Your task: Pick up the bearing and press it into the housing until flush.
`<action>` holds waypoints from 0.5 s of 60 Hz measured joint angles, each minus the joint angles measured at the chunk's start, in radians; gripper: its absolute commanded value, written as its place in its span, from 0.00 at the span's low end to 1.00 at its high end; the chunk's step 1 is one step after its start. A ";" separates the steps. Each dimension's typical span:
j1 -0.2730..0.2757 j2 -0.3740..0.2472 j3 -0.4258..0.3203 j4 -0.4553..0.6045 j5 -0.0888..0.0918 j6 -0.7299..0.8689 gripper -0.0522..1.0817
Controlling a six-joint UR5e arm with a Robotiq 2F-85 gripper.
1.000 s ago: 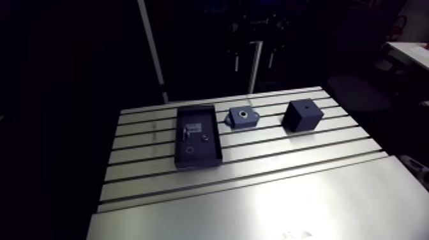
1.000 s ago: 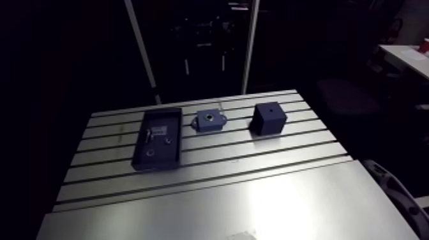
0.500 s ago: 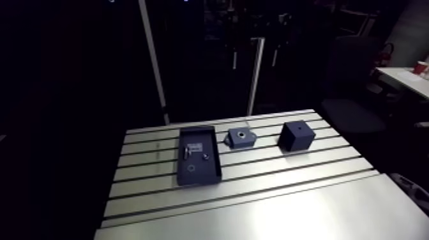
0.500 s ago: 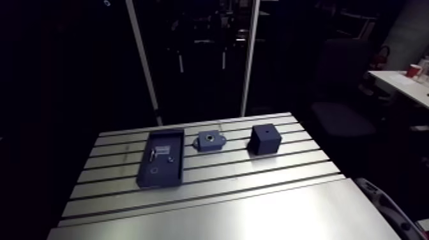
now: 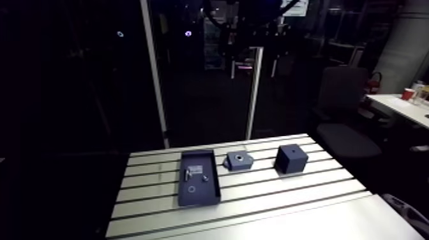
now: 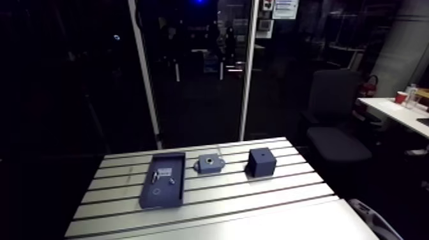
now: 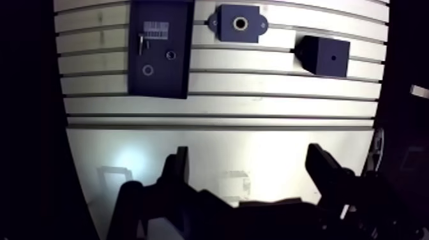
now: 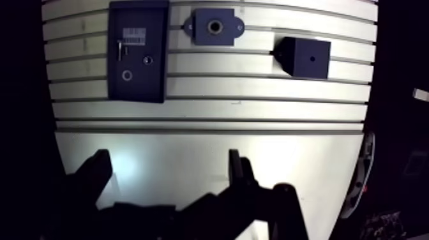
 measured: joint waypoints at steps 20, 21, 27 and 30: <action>-0.003 -0.018 0.048 -0.030 -0.002 0.011 0.05; -0.003 -0.017 0.047 -0.031 -0.002 0.011 0.05; -0.004 -0.015 0.043 -0.038 -0.003 0.013 0.05; -0.004 -0.014 0.040 -0.040 -0.002 0.013 0.05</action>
